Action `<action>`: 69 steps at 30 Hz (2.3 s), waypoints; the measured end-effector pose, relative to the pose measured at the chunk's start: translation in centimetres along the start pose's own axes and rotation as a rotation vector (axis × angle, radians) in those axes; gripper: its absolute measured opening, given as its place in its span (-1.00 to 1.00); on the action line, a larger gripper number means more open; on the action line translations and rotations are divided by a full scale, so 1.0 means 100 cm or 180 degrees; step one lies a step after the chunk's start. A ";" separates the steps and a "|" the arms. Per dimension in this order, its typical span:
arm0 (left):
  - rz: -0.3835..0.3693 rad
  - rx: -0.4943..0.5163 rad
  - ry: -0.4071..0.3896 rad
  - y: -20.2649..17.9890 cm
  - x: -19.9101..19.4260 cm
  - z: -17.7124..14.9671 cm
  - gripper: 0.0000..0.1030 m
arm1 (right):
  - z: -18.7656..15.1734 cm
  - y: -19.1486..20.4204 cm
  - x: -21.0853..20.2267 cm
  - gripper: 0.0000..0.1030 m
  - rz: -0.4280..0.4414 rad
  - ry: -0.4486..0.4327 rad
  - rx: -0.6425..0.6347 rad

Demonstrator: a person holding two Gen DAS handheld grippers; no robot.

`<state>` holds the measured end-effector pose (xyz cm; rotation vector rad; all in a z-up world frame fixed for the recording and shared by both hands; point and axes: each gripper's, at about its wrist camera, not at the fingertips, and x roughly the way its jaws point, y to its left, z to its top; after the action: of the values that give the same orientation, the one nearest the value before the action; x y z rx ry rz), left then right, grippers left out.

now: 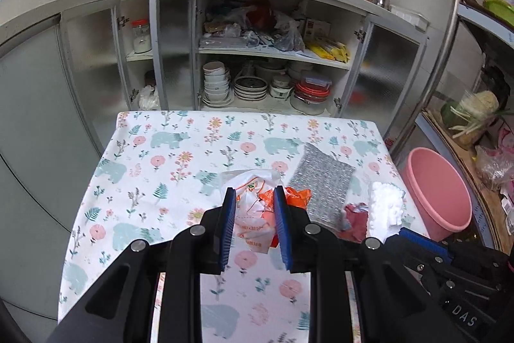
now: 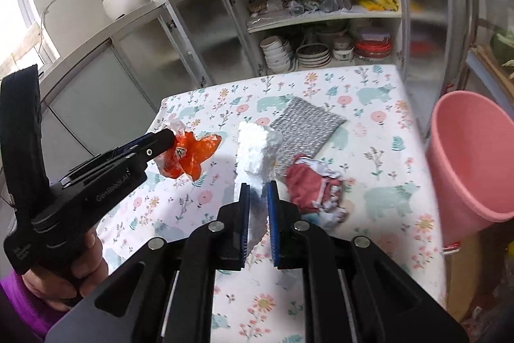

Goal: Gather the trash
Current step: 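Grasp the orange-and-white wrapper with the left gripper while the right grasps the white foam block, then carry the wrapper and foam block over the pink bucket with both grippers, then open both grippers to drop the wrapper and foam block into the bucket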

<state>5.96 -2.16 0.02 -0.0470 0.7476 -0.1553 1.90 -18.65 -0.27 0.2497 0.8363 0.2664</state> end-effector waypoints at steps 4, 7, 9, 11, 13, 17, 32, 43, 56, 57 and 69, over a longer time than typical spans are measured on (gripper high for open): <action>-0.0018 0.0088 0.0008 -0.021 -0.004 -0.006 -0.55 | -0.005 -0.011 -0.015 -0.78 -0.0082 -0.0090 0.0026; -0.0039 0.0157 0.0001 -0.037 -0.007 -0.010 -0.55 | -0.008 -0.020 -0.025 -0.78 -0.0134 -0.0146 0.0051; -0.0043 0.0190 0.0004 -0.044 -0.007 -0.012 -0.55 | -0.011 -0.028 -0.033 -0.78 -0.0174 -0.0187 0.0085; -0.0068 0.0234 0.0022 -0.055 -0.007 -0.014 -0.55 | -0.012 -0.034 -0.038 -0.78 -0.0209 -0.0220 0.0106; -0.0100 0.0273 0.0035 -0.066 -0.006 -0.014 -0.55 | -0.013 -0.044 -0.045 -0.78 -0.0253 -0.0273 0.0149; -0.0153 0.0379 0.0015 -0.090 -0.004 -0.013 -0.55 | -0.014 -0.063 -0.057 -0.78 -0.0367 -0.0364 0.0208; -0.0595 0.0742 0.0039 -0.196 0.030 0.003 -0.55 | 0.003 -0.153 -0.085 -0.78 -0.0919 -0.0645 0.0563; -0.1056 0.0820 0.0133 -0.252 0.064 0.012 -0.55 | 0.009 -0.209 -0.077 -0.78 -0.1393 -0.0646 0.0683; -0.1099 0.0985 0.0309 -0.282 0.107 -0.001 -0.54 | 0.012 -0.228 -0.050 -0.78 -0.1610 -0.0545 0.0705; -0.1099 0.0991 0.0317 -0.282 0.108 -0.002 -0.53 | 0.012 -0.228 -0.050 -0.77 -0.1606 -0.0537 0.0704; -0.1175 0.0976 0.0328 -0.278 0.116 0.003 -0.24 | 0.017 -0.232 -0.043 -0.58 -0.1667 -0.0455 0.0694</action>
<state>11.09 -31.41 -4.82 0.1168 0.8060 -0.6261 3.53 -41.98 -3.56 0.2410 0.7601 -0.3310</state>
